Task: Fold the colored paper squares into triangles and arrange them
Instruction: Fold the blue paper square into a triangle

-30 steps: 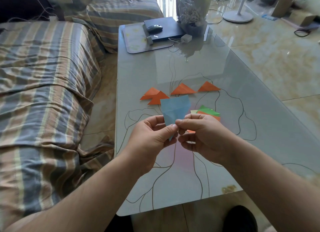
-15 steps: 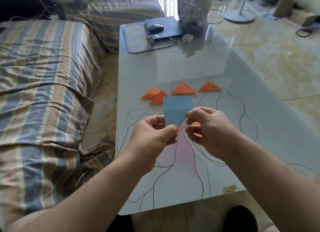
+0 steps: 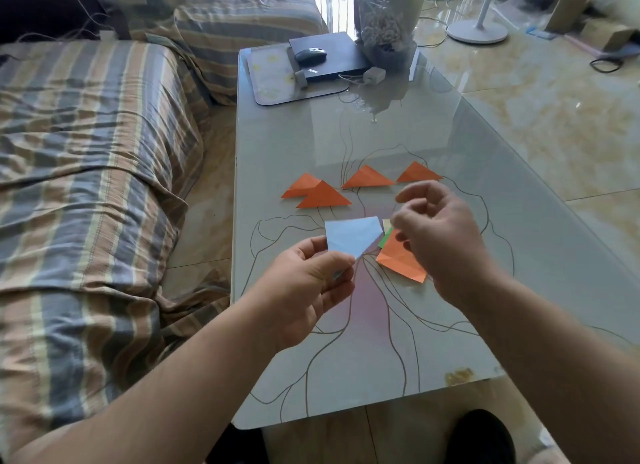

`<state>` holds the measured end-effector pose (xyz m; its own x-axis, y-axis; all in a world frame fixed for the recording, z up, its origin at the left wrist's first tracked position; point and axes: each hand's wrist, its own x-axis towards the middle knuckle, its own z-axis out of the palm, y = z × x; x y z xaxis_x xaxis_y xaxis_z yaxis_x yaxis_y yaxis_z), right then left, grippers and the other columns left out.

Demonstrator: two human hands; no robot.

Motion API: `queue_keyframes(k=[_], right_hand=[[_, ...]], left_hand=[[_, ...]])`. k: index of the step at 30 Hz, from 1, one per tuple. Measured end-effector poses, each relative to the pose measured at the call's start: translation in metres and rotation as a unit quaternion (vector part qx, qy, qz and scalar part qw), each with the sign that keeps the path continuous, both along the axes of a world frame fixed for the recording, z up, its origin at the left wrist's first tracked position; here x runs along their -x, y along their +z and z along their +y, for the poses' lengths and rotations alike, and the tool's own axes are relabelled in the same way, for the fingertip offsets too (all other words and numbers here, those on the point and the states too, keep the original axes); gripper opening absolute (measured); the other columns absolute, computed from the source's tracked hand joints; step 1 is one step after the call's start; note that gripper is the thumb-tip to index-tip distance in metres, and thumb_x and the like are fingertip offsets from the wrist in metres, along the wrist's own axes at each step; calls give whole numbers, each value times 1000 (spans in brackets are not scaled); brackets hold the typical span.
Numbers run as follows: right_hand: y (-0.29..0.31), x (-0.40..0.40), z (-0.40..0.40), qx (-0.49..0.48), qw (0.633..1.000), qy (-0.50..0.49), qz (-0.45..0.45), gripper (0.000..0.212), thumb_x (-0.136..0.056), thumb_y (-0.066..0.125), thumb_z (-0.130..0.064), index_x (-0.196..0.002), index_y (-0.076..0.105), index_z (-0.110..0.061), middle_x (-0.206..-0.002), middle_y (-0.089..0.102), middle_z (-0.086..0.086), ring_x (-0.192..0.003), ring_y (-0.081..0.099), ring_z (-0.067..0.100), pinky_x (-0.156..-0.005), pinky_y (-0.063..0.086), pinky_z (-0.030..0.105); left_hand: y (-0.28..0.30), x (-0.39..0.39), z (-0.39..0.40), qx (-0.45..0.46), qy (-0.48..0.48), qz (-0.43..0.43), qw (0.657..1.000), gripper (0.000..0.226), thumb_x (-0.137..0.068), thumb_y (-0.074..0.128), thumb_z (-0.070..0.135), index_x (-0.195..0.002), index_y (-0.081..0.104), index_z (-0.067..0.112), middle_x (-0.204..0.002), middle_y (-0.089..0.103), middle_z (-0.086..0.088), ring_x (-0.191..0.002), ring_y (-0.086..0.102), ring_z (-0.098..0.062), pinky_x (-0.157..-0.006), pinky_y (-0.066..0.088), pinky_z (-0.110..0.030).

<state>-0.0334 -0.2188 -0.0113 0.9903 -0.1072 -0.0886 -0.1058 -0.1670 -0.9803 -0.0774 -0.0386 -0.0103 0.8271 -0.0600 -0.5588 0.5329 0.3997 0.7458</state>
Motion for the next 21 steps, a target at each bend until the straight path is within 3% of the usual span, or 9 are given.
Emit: queue_keyframes(k=[2, 4, 6, 10, 12, 14, 17, 21], right_hand=[[-2, 2, -4, 166, 975, 100, -106, 29, -77, 69, -12, -94, 69, -36, -102, 63, -11, -88, 62, 9, -73, 50, 25], [-8, 4, -5, 289, 922, 187, -178, 31, -76, 75, -15, -92, 70, -41, -112, 58, -15, -109, 56, 15, -83, 47, 26], [-14, 5, -5, 324, 898, 205, -216, 22, -80, 82, -21, -89, 74, -39, -111, 59, -13, -111, 52, 21, -88, 46, 33], [-10, 3, -3, 297, 909, 179, -229, 11, -84, 82, -27, -82, 77, -35, -100, 66, -16, -100, 59, 18, -87, 47, 36], [-9, 2, -4, 303, 908, 191, -217, 12, -86, 81, -25, -82, 76, -35, -93, 67, -19, -94, 61, 15, -84, 49, 35], [-10, 3, -2, 322, 901, 204, -209, 15, -86, 79, -22, -81, 75, -35, -87, 65, -20, -88, 60, 14, -79, 48, 32], [-10, 6, 2, 350, 890, 215, -199, 13, -85, 77, -20, -78, 75, -31, -81, 64, -19, -83, 57, 13, -74, 45, 28], [-9, 9, 6, 355, 887, 211, -204, 5, -84, 76, -27, -79, 75, -28, -79, 65, -17, -81, 58, 11, -70, 44, 24]], left_hand=[[1, -1, 2, 27, 10, 16, 999, 37, -91, 67, -6, -124, 60, 11, -85, 69, -8, -64, 65, -15, -64, 61, -27], [4, -3, 5, 48, 19, 28, 998, 41, -91, 68, -5, -128, 57, 11, -89, 68, -11, -63, 65, -15, -63, 61, -27], [6, -5, 7, 67, 24, 44, 996, 42, -92, 67, -5, -129, 55, 11, -90, 63, -13, -61, 64, -16, -60, 61, -27], [15, -7, 13, 102, 24, 65, 992, 33, -92, 67, -3, -120, 59, 12, -94, 59, -15, -61, 62, -16, -59, 61, -26], [16, -11, 18, 37, 12, 56, 998, 19, -95, 67, 6, -114, 64, 12, -102, 56, -15, -68, 60, -19, -64, 60, -28], [14, -14, 22, -137, -13, -2, 990, 13, -98, 66, 27, -106, 73, 18, -104, 57, -7, -79, 57, -19, -72, 54, -31], [7, -13, 28, -351, -66, -176, 917, 18, -96, 65, 45, -93, 78, 33, -101, 68, 12, -96, 62, -9, -83, 49, -28], [-5, -7, 28, -574, -156, -329, 734, 7, -88, 73, 50, -92, 74, 45, -105, 62, 20, -109, 55, -7, -90, 47, -33]])
